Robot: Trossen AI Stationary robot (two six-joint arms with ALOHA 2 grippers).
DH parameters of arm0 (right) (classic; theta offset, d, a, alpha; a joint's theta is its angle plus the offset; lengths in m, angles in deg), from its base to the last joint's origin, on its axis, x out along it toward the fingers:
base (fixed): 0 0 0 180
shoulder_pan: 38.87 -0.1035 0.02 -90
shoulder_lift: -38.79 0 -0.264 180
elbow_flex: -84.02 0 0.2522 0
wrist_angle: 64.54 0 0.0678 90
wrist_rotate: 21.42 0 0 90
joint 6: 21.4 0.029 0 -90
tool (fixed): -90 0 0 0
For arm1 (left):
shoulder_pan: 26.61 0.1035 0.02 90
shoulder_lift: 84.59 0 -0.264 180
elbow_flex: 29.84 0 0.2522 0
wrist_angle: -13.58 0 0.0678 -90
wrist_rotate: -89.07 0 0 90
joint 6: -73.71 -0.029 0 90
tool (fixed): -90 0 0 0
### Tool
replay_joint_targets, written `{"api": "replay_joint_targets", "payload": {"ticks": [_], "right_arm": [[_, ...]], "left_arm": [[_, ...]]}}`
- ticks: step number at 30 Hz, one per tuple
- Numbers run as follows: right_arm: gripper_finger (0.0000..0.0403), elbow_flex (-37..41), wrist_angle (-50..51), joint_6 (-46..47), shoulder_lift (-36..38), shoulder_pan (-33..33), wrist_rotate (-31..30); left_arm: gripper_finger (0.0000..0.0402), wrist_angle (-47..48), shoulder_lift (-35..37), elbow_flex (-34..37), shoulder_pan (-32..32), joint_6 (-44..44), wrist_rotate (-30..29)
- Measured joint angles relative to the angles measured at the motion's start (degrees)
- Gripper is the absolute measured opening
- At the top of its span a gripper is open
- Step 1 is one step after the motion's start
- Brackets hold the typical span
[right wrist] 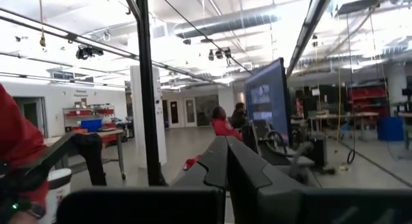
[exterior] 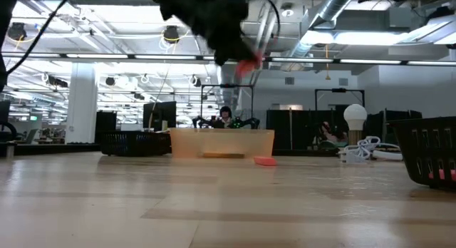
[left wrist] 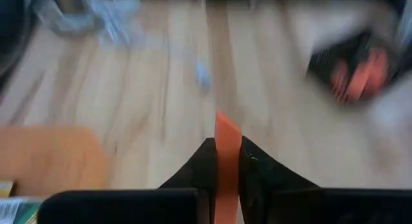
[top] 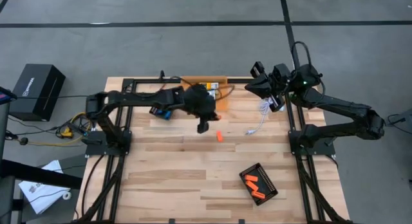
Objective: Pick & Place School Supplies
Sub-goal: Put the orange eraser into the bottom black bin
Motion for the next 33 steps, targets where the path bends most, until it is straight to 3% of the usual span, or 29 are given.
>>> {"api": "replay_joint_targets", "payload": {"ticks": [6, 12, 17, 26, 33], "right_arm": [[0.0000, -2.76, 0.54, -0.31, 0.02, 2.60, -0.32], [0.0000, -4.54, 1.84, -1.71, 0.00, 7.82, -1.55], [0.0000, -4.77, 2.01, -0.54, 0.00, 10.86, -0.72], [0.0000, -4.77, 4.85, 0.17, 0.00, 11.47, 3.43], [0.0000, -4.77, 5.44, 0.21, 0.00, 11.47, 5.16]], "left_arm": [[0.0026, -14.20, 1.78, -0.11, -4.49, 16.87, 6.70], [0.0026, -26.04, -5.68, -0.05, -10.77, 24.27, 6.44], [0.0026, -39.46, -14.19, -2.68, -13.67, 30.49, 1.95], [0.0026, -43.53, -30.37, -20.71, -15.85, 33.57, 3.47], [0.0026, -43.19, -39.29, -28.70, -18.01, 35.15, 6.38]]}}
